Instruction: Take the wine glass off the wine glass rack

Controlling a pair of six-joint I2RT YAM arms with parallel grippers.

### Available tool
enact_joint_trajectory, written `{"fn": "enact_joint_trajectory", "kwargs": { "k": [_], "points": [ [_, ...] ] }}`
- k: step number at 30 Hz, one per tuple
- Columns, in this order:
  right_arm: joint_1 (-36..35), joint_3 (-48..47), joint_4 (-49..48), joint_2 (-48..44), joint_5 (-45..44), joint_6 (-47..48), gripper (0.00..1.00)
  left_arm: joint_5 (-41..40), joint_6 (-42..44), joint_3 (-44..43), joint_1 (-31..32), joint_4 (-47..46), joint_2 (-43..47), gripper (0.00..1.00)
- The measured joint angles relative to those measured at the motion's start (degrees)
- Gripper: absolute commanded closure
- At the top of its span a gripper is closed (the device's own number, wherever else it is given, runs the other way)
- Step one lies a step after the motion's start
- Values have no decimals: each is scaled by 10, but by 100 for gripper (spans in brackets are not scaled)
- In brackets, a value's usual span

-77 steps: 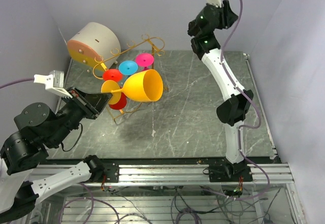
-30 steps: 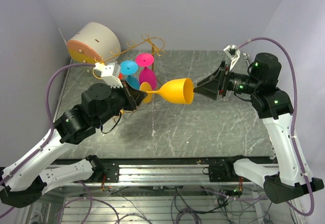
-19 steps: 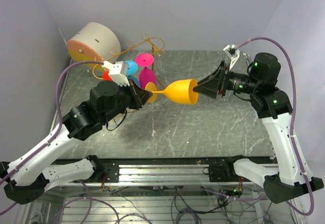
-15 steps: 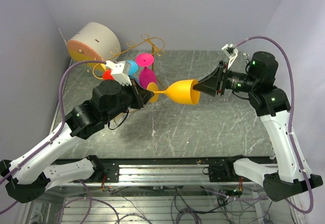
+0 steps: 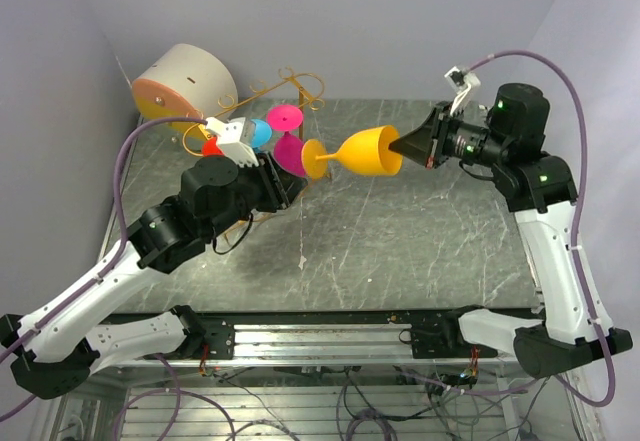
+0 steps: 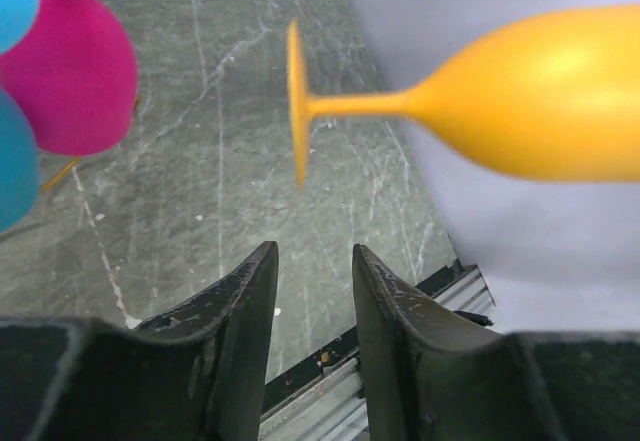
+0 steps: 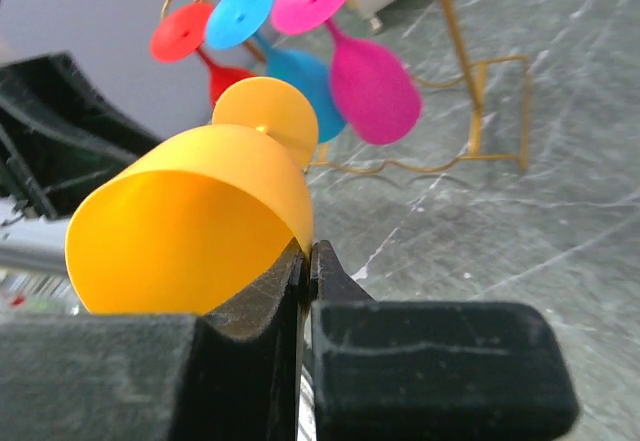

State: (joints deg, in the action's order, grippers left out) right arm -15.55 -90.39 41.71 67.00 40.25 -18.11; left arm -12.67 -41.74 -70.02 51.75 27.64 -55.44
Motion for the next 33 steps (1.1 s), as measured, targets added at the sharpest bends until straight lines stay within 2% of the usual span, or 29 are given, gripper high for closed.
{"fn": "enact_joint_trajectory", "kwargs": {
  "k": [6, 10, 14, 18, 26, 33],
  "points": [
    [0, -117, 76, 31, -128, 19, 100, -41, 8, -7, 0, 33, 13, 52],
    [0, -170, 119, 54, -244, 27, 100, -74, 23, -26, 0, 68, 16, 52],
    [0, -183, 143, 105, -345, 34, 100, -97, 38, -38, 0, 92, 20, 52],
    [0, -182, 158, 197, -417, 36, 100, -115, 50, -39, 0, 114, 28, 52],
    [4, -236, 199, 386, -480, 36, 100, -142, 69, -51, 0, 159, 57, 52],
    [10, -257, 201, 442, -474, 29, 99, -157, 73, -60, 0, 199, 86, 52]
  ]
}}
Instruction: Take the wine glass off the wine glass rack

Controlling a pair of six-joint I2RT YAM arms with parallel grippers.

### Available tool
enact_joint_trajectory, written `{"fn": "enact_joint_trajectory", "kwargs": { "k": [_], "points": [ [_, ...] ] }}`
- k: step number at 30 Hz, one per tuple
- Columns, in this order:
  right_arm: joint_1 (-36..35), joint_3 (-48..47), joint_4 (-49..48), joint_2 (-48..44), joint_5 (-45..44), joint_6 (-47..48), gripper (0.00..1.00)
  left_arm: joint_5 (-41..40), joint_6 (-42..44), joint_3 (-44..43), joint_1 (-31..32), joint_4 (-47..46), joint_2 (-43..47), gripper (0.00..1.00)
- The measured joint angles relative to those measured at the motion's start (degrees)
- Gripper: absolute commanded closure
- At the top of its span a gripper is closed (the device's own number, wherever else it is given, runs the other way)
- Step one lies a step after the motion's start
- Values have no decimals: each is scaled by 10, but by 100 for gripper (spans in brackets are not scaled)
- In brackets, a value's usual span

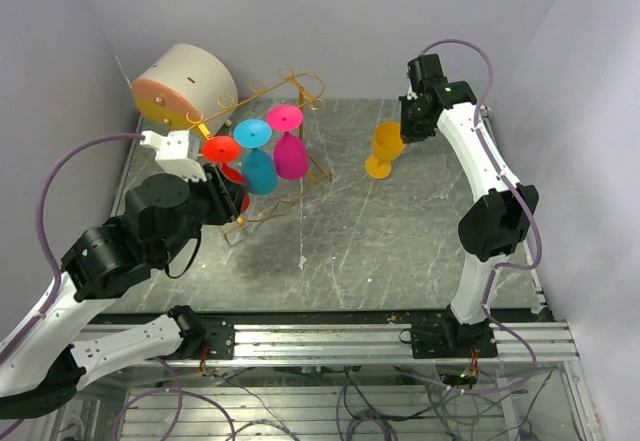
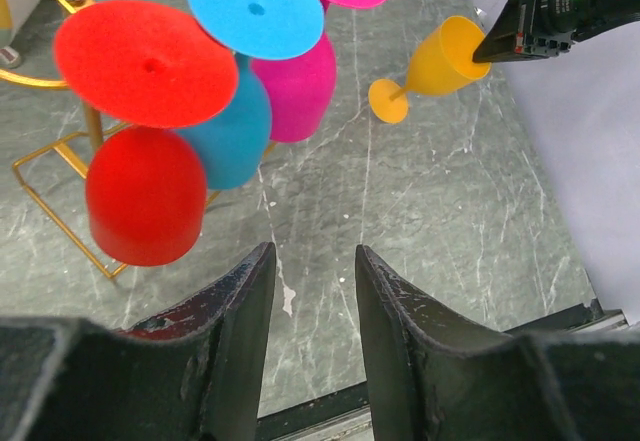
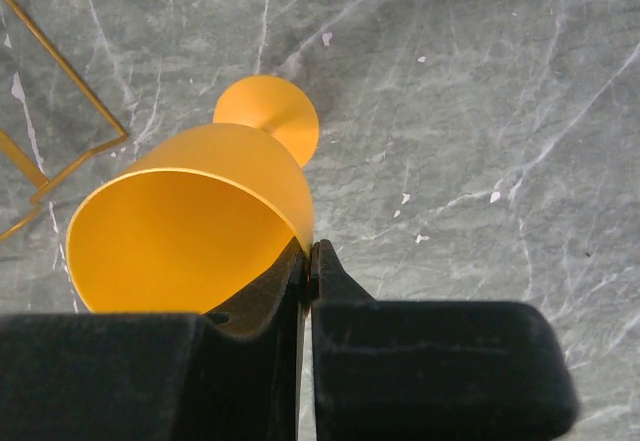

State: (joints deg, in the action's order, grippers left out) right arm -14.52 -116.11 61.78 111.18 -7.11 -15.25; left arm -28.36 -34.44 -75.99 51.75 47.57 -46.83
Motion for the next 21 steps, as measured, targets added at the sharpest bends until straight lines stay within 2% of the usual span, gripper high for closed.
{"fn": "enact_joint_trajectory", "kwargs": {
  "k": [14, 19, 21],
  "points": [
    [7, 36, -20, 30, 16, -8, 92, -14, -5, 0, 0, 54, 31, 52],
    [7, 42, -21, 37, 16, -9, 72, -15, -7, 0, 0, 60, 43, 51],
    [7, 42, -23, 36, 16, -10, 65, -15, -9, 0, 0, 60, 48, 47]
  ]
}}
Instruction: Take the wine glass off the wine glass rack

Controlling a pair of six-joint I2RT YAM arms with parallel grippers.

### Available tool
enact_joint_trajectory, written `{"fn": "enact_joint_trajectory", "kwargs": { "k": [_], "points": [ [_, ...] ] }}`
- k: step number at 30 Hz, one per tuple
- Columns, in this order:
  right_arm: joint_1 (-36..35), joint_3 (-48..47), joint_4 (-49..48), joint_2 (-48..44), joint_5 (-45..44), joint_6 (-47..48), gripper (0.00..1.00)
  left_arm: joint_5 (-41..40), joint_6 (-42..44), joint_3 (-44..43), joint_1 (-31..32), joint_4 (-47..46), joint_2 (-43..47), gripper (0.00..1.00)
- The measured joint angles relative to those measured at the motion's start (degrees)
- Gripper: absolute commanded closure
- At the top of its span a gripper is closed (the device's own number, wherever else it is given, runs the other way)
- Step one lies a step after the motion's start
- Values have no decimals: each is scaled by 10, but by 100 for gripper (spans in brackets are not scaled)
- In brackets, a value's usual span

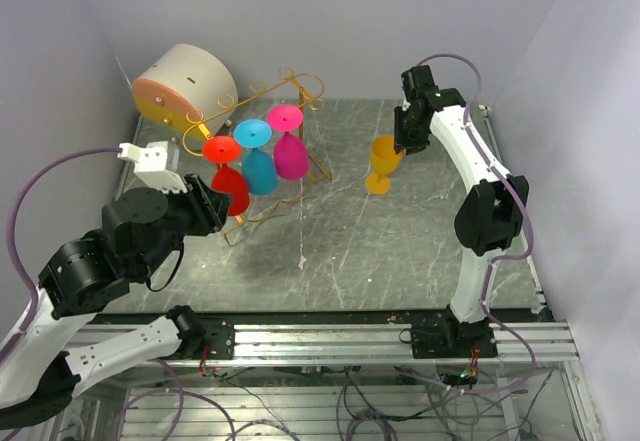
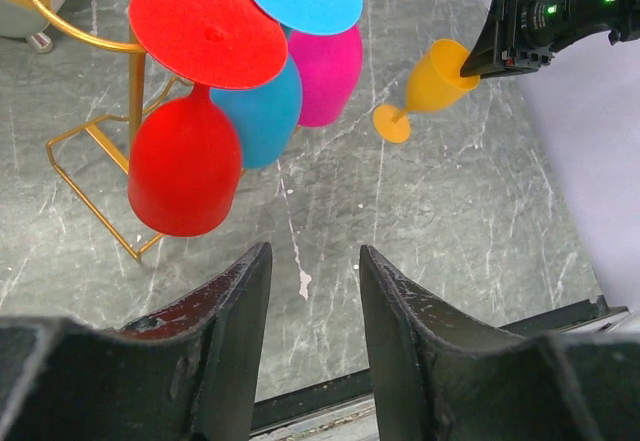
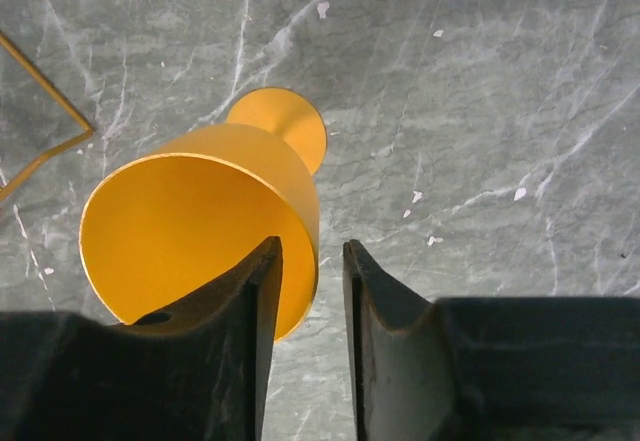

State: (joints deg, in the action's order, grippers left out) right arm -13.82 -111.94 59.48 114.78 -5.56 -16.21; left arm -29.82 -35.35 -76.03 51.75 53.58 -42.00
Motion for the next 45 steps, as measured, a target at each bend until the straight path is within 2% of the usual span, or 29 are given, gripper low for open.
{"fn": "enact_joint_trajectory", "kwargs": {
  "k": [2, 6, 7, 8, 10, 14, 18, 23, 30, 45],
  "points": [
    [0, 0, -1, -5, 0, -3, 59, 0, -1, 2, 0, -1, 7, 44],
    [0, 0, -2, -38, 7, -13, 57, 0, -3, 15, 0, -2, 26, 41],
    [-2, 0, -3, -56, 13, -19, 57, 0, -5, 19, 0, -2, 31, 41],
    [-7, -5, -13, -114, 32, -36, 56, -1, -9, 25, 0, -3, 42, 41],
    [-13, -8, -22, -136, 47, -45, 56, -2, -11, 26, 0, -3, 45, 41],
    [-71, 20, -109, -217, 159, -106, 56, -8, -14, 26, 0, -5, 41, 41],
    [-147, 107, -240, -271, 268, -192, 56, -8, -18, 26, 0, -6, 30, 41],
    [-179, 160, -342, -259, 320, -283, 56, -8, -25, 26, 0, -6, 26, 41],
    [-183, 169, -409, -240, 317, -356, 57, -9, -29, 26, 0, -6, 30, 41],
    [-183, 160, -447, -189, 304, -404, 63, -10, -33, 22, 0, -1, 30, 41]
  ]
}}
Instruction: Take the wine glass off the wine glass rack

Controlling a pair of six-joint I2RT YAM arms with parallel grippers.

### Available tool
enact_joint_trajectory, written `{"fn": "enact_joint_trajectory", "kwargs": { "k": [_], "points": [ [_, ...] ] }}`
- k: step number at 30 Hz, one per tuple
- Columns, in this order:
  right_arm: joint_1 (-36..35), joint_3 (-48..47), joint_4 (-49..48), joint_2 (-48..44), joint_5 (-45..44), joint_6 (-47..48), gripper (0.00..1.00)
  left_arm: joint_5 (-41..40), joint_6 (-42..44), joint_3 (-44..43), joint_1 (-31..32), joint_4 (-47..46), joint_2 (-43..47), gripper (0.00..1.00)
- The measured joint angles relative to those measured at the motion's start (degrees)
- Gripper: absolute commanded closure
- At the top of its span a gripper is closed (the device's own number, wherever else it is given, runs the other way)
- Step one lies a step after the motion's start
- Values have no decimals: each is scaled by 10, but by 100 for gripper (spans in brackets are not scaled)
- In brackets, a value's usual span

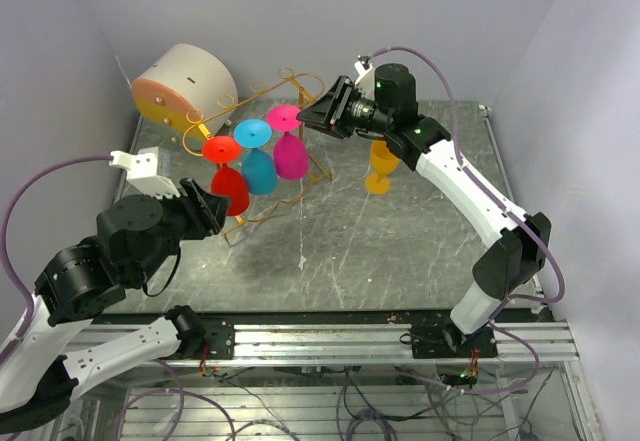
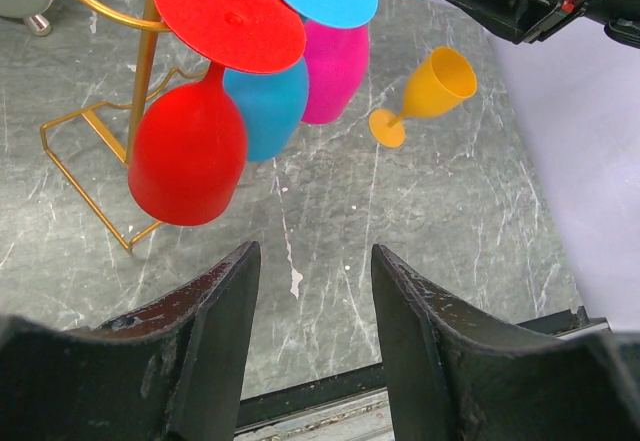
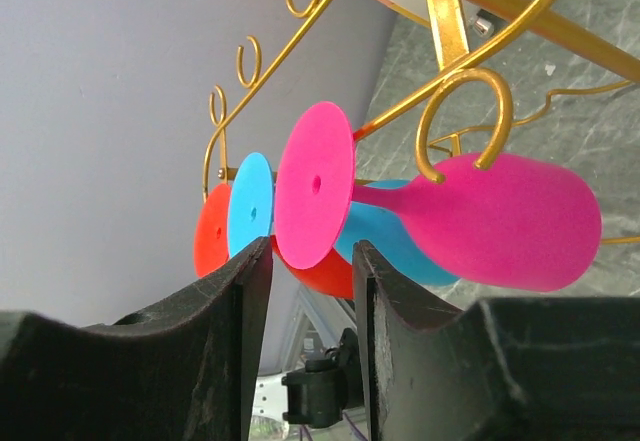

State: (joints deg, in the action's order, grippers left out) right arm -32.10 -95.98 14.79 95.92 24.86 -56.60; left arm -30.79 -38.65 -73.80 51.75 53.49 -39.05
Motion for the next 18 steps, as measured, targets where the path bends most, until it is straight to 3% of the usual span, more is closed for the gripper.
{"fn": "enact_joint_trajectory", "kwargs": {
  "k": [11, 18],
  "points": [
    [0, 0, -20, 19, 0, -9, 66, -1, -4, -8, 0, 5, 0, 42],
    [0, 0, -35, 30, 0, -16, 75, -6, -8, -8, 0, 10, 2, 42]
  ]
}}
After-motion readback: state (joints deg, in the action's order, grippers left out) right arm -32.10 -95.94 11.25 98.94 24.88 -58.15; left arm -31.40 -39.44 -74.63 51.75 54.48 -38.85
